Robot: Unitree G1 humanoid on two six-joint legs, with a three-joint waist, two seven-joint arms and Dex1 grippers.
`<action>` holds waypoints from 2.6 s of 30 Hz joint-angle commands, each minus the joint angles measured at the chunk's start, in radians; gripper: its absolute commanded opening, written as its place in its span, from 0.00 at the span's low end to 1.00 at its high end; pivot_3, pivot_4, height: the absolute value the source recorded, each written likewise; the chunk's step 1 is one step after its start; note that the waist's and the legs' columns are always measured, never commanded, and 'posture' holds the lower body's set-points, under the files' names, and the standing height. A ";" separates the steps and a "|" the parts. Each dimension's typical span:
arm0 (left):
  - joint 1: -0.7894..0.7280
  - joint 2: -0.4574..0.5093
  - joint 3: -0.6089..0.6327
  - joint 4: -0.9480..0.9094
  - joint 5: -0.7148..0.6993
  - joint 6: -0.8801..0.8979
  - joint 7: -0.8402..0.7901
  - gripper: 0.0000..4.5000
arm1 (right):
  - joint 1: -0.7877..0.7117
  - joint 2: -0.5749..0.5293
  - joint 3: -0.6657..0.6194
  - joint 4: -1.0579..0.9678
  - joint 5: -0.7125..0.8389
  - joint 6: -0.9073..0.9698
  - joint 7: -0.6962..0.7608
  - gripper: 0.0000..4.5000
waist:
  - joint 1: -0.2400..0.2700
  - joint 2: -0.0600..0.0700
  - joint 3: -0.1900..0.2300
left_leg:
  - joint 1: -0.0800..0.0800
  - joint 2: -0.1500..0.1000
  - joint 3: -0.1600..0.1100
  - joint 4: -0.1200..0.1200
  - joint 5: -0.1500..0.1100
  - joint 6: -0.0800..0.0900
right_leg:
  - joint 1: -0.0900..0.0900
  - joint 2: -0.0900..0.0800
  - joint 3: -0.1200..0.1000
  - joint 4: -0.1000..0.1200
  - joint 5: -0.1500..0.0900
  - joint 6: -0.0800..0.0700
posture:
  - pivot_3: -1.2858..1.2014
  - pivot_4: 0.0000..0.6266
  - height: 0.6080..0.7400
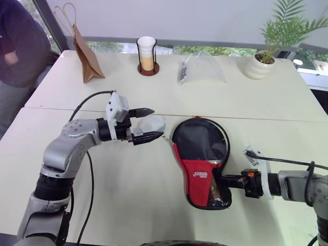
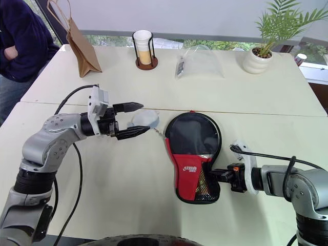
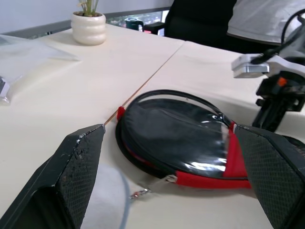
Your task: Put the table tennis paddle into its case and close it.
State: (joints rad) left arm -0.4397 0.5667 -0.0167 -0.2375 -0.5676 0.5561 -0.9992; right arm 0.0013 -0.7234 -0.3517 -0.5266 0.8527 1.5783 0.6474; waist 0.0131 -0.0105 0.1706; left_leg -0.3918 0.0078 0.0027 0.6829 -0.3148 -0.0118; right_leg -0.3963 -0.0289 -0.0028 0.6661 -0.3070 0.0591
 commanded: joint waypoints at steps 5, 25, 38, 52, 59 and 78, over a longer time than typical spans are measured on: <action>-0.018 -0.002 -0.012 -0.006 0.007 -0.033 -0.017 1.00 | -0.013 0.025 -0.036 -0.022 0.022 0.020 -0.070 0.08 | -0.001 0.000 0.000 | 0.000 0.000 0.000 0.000 0.000 0.000 | 0.000 0.000 0.000 0.000 0.000 0.000 | 0.52 0.24 1.00; -0.088 0.101 -0.075 0.170 0.212 -0.219 -0.105 1.00 | -0.285 -0.174 0.202 0.072 -0.199 -0.671 0.163 0.99 | -0.008 0.000 0.000 | 0.000 0.000 0.000 0.000 0.000 0.001 | -0.001 0.002 0.000 -0.001 0.000 0.000 | 0.52 0.24 1.00; -0.106 0.171 -0.080 0.253 0.248 -0.285 -0.209 1.00 | -0.330 -0.018 0.601 0.331 -0.595 -1.064 0.194 0.99 | -0.002 0.000 0.001 | -0.001 -0.001 0.000 0.001 0.000 0.000 | -0.002 0.000 0.000 0.000 0.000 0.000 | 0.52 0.24 1.00; -0.246 -0.020 -0.204 0.684 0.477 -0.626 -0.152 1.00 | -0.295 -0.019 0.597 0.338 -0.624 -0.993 0.200 0.99 | 0.001 -0.001 0.000 | 0.000 -0.001 0.000 0.001 0.000 0.000 | -0.001 0.000 -0.001 0.000 0.000 0.000 | 0.52 0.24 1.00; -0.347 -0.115 -0.213 0.898 0.549 -0.761 -0.105 1.00 | -0.269 -0.028 0.565 0.286 -0.615 -0.942 0.187 0.99 | 0.003 -0.001 -0.001 | 0.000 -0.002 0.000 0.001 0.000 0.000 | 0.000 -0.001 -0.001 0.000 0.000 0.000 | 0.52 0.24 1.00; -0.777 -0.340 -0.195 1.494 0.668 -0.880 0.106 0.00 | -0.159 -0.050 0.567 0.178 -0.617 -0.782 0.145 1.00 | 0.004 -0.004 -0.001 | 0.000 -0.004 -0.002 0.002 0.000 0.001 | 0.000 -0.001 -0.002 0.000 0.000 0.001 | 0.52 0.24 1.00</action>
State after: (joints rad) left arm -1.1603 0.2372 -0.2207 1.2377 0.0790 -0.3024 -0.9698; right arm -0.2076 -0.7474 0.1585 -0.3881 0.2600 0.7279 0.7911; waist 0.0170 -0.0147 0.1692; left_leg -0.3922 0.0031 0.0009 0.6846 -0.3153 -0.0107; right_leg -0.3957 -0.0296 -0.0048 0.6662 -0.3066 0.0601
